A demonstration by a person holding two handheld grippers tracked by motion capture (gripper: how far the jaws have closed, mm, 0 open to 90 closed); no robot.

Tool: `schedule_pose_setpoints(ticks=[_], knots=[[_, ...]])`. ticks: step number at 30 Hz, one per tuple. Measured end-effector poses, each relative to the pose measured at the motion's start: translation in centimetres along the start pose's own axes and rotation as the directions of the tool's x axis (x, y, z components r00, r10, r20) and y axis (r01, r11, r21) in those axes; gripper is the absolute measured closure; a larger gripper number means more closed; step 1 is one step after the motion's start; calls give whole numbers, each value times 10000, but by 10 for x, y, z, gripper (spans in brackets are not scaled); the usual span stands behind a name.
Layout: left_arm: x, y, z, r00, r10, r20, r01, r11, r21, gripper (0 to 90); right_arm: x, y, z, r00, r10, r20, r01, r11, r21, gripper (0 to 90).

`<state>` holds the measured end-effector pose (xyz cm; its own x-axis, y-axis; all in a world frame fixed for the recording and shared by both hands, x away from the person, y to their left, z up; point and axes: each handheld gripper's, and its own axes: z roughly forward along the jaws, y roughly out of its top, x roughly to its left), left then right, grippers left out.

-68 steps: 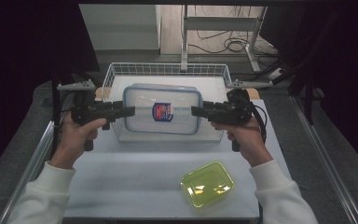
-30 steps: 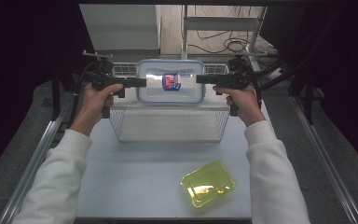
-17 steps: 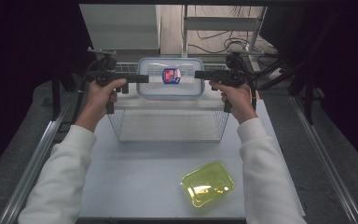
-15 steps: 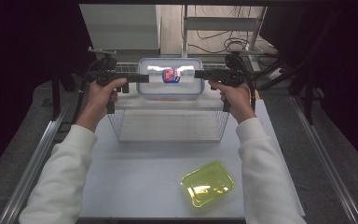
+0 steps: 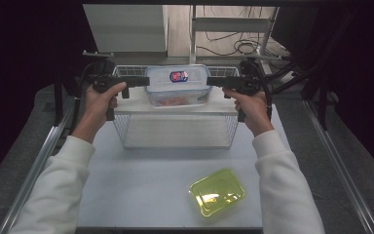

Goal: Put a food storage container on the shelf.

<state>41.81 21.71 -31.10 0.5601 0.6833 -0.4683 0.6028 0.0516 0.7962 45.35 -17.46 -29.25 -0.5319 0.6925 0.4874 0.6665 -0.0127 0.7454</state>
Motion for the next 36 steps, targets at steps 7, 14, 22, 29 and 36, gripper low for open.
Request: schedule_pose_setpoints(ticks=[7, 14, 22, 29, 36], knots=[[-13, -29, -20, 9983, 581, 47, -583, 9967, 559, 364, 0, -24, -21, 9964, -572, -625, 573, 9984, -10, 357], [-18, -49, -6, 9948, 1013, 37, -1009, 9862, 1309, 668, -2, -47, -28, 9932, -915, -723, 926, 9956, 122, 355], [-10, -50, 18, 9971, 594, 477, -656, 9876, 1425, 900, -8, -75, -27, 9874, -1090, -1147, 1123, 9934, 230, 344], [-9, -46, 26, 9968, 490, 624, -573, 9887, 1386, 900, -15, -95, -32, 9843, -1088, -1392, 1155, 9925, 409, 339], [-5, -40, 29, 9985, 375, 396, -427, 9896, 1376, 900, -19, -105, -39, 9838, -1069, -1439, 1138, 9927, 406, 337]])
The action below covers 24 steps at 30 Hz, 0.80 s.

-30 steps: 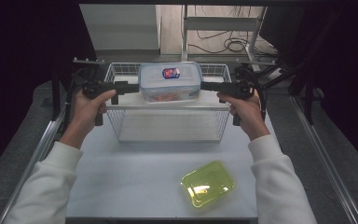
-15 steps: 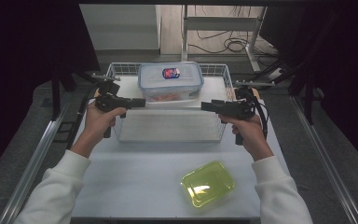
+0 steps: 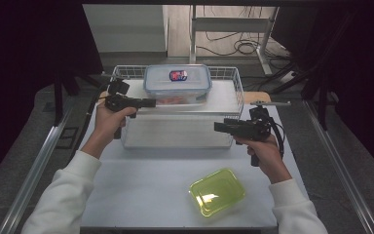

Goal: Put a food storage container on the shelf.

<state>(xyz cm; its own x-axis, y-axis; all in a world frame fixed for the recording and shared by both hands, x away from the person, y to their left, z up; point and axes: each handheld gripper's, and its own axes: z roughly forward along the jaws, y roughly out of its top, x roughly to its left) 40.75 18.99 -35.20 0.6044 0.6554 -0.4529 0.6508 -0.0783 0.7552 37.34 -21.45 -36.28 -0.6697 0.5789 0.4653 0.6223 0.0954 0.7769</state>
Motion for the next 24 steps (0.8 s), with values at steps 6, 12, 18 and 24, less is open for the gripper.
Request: schedule_pose_setpoints(ticks=[6, 12, 18, 24], knots=[[5, 3, 0, 9998, -142, -145, 141, 9999, -42, 900, -3, -4, -3, 9999, 98, 44, -98, 9999, -96, 338], [4, 2, 0, 9998, -99, -193, 98, 9999, -55, 900, -6, -8, -5, 9999, 112, 13, -112, 9999, -127, 338], [-9, -5, -6, 9998, 170, -129, -171, 9998, -80, 900, -4, -12, -8, 10000, 79, 8, -79, 9999, -146, 337], [-32, -39, -13, 9972, 712, 243, -711, 9975, -38, 825, -6, -28, -14, 9995, 3, 316, -2, 10000, -29, 331]])
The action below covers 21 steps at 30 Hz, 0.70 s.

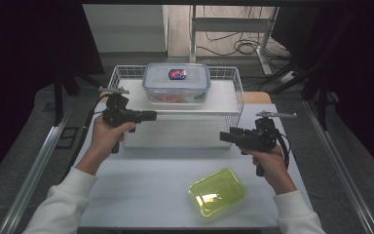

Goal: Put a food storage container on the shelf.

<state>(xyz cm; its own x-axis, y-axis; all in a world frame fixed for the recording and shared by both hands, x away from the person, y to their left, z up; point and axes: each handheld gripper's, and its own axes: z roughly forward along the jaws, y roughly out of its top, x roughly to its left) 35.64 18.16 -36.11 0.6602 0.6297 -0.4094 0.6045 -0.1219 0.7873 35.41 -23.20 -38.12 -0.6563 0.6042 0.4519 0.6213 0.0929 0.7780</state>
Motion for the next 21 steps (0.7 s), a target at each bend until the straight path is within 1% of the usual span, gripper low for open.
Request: schedule_pose_setpoints(ticks=[2, 3, 4, 5, 6, 7, 8, 9, 10, 11, 12, 13, 14, 15, 16, 17, 20, 21], knots=[[-6, -13, -1, 9996, 283, 90, -285, 9995, 125, 753, -2, -7, -1, 10000, 56, 1, -56, 10000, 15, 331], [-6, -13, -1, 9996, 283, 90, -285, 9995, 125, 705, -2, -7, -1, 10000, 56, 1, -56, 10000, 15, 331], [-9, -21, -1, 9993, 379, -33, -378, 9991, 206, 705, -2, -11, -2, 9999, 114, -13, -113, 9999, 36, 331], [-13, -33, -3, 9990, 438, -130, -433, 9986, 315, 569, -2, -22, -5, 10000, 93, 4, -93, 9999, 123, 331], [-15, -39, -4, 9993, 373, -94, -370, 9987, 345, 526, -2, -26, -5, 10000, 64, 59, -65, 9999, 154, 331], [-15, -39, -4, 9993, 373, -94, -370, 9987, 345, 488, -2, -26, -5, 10000, 64, 59, -65, 9999, 154, 331], [-17, -52, -4, 9992, 370, -158, -363, 9986, 392, 439, -2, -36, -7, 9996, -61, 272, 53, 9996, 277, 334], [-18, -57, -4, 9988, 395, -273, -381, 9981, 492, 405, -2, -40, -8, 9994, -99, 333, 89, 9995, 311, 336], [-18, -62, -3, 9984, 427, -375, -402, 9971, 647, 368, -2, -43, -9, 9991, -133, 395, 118, 9992, 381, 342], [-18, -62, -3, 9984, 427, -375, -402, 9971, 647, 338, -2, -43, -9, 9991, -133, 395, 118, 9992, 381, 342], [-19, -72, -2, 9978, 402, -536, -359, 9962, 787, 322, -1, -51, -10, 9985, -263, 470, 234, 9978, 613, 353], [-19, -77, -3, 9979, 353, -542, -308, 9961, 822, 314, -1, -53, -10, 9985, -281, 479, 248, 9974, 671, 355], [-19, -77, -3, 9979, 353, -542, -308, 9961, 822, 305, 0, -56, -11, 9982, -337, 490, 299, 9967, 750, 356], [-19, -81, -3, 9981, 284, -537, -240, 9964, 819, 300, 1, -59, -11, 9979, -386, 516, 342, 9960, 826, 358], [-20, -90, -2, 9977, 325, -601, -263, 9946, 1004, 295, 2, -62, -11, 9974, -460, 561, 408, 9951, 904, 358], [-20, -95, -2, 9976, 309, -617, -242, 9940, 1064, 289, 2, -64, -10, 9968, -510, 622, 448, 9942, 981, 359], [-22, -108, -2, 9978, 264, -601, -190, 9926, 1197, 280, 3, -69, -10, 9954, -616, 734, 524, 9911, 1221, 362], [-22, -108, -2, 9978, 264, -601, -190, 9926, 1197, 279, 3, -69, -10, 9954, -616, 734, 524, 9911, 1221, 362]])
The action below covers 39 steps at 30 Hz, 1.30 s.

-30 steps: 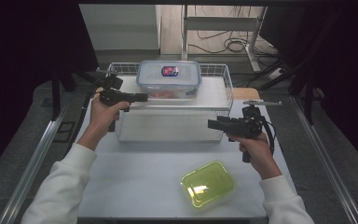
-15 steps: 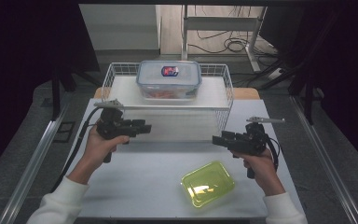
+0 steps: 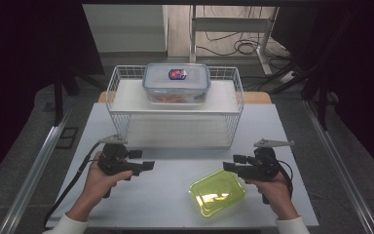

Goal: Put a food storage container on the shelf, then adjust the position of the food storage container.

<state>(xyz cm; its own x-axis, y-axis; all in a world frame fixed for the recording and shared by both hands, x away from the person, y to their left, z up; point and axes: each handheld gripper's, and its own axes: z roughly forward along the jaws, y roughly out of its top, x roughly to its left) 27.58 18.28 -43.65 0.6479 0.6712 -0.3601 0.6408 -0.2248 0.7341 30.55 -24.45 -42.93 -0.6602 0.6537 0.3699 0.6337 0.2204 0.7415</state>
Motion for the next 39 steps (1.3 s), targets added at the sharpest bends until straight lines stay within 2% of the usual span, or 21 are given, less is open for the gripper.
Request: schedule_pose_setpoints(ticks=[1, 2, 3, 5, 8, 10, 13, 17, 21, 23, 26, 28, 31, 32, 33, 35, 37, 39], knots=[[0, -8, 1, 9995, -136, 269, 138, 9999, -66, 277, -1, -4, 0, 10000, -39, 78, 39, 9999, 111, 362], [0, -8, 1, 9995, -136, 269, 138, 9999, -66, 280, -1, -5, -1, 10000, -37, 93, 36, 9999, 122, 362], [1, -13, 5, 9999, -92, 121, 89, 9996, 255, 275, -2, -7, -2, 10000, 10, 87, -11, 9999, 147, 360], [1, -18, 7, 9996, -83, -267, 92, 9994, 335, 278, -3, -12, -4, 9999, 115, 98, -117, 9998, 146, 360], [2, -23, 10, 9994, -42, -358, 63, 9984, 565, 277, -5, -18, -5, 9997, 218, 130, -221, 9996, 203, 358], [3, -29, 14, 9982, 24, -600, 24, 9968, 801, 277, -6, -27, -9, 9990, 257, 363, -268, 9991, 320, 356], [6, -34, 16, 9972, 37, -747, 42, 9944, 1051, 276, -7, -32, -15, 9984, 463, 332, -473, 9985, 283, 327], [8, -37, 17, 9958, 1, -911, 107, 9930, 1179, 261, -6, -35, -19, 9986, 387, 361, -395, 9990, 221, 315], [11, -40, 17, 9945, -18, -1048, 151, 9919, 1263, 250, -6, -40, -25, 9976, 329, 605, -348, 9989, 316, 321], [12, -42, 18, 9924, 106, -1228, 66, 9903, 1389, 246, -6, -41, -27, 9971, 317, 694, -343, 9987, 365, 343], [11, -44, 18, 9920, 275, -1230, -83, 9881, 1536, 236, -4, -45, -32, 9967, 168, 795, -201, 9989, 414, 401], [10, -45, 17, 9927, 286, -1174, -104, 9883, 1524, 231, -2, -48, -35, 9964, -107, 844, 58, 9983, 580, 469], [12, -45, 15, 9946, 132, -1034, 12, 9905, 1372, 232, 3, -55, -40, 9955, -497, 803, 434, 9960, 784, 598], [13, -46, 14, 9950, 81, -992, 49, 9914, 1306, 232, 3, -55, -40, 9955, -497, 803, 434, 9960, 784, 598], [15, -48, 11, 9932, 42, -1166, 108, 9917, 1283, 234, 6, -61, -44, 9939, -813, 747, 737, 9923, 994, 724], [18, -50, 9, 9929, -53, -1186, 200, 9922, 1234, 236, 9, -66, -46, 9920, -1093, 636, 1008, 9872, 1240, 810], [19, -51, 9, 9907, 59, -1358, 124, 9910, 1334, 235, 12, -72, -47, 9908, -1269, 476, 1184, 9813, 1515, 862], [19, -51, 10, 9909, 71, -1342, 114, 9906, 1361, 235, 17, -79, -44, 9877, -1519, 371, 1420, 9706, 1944, 886]])
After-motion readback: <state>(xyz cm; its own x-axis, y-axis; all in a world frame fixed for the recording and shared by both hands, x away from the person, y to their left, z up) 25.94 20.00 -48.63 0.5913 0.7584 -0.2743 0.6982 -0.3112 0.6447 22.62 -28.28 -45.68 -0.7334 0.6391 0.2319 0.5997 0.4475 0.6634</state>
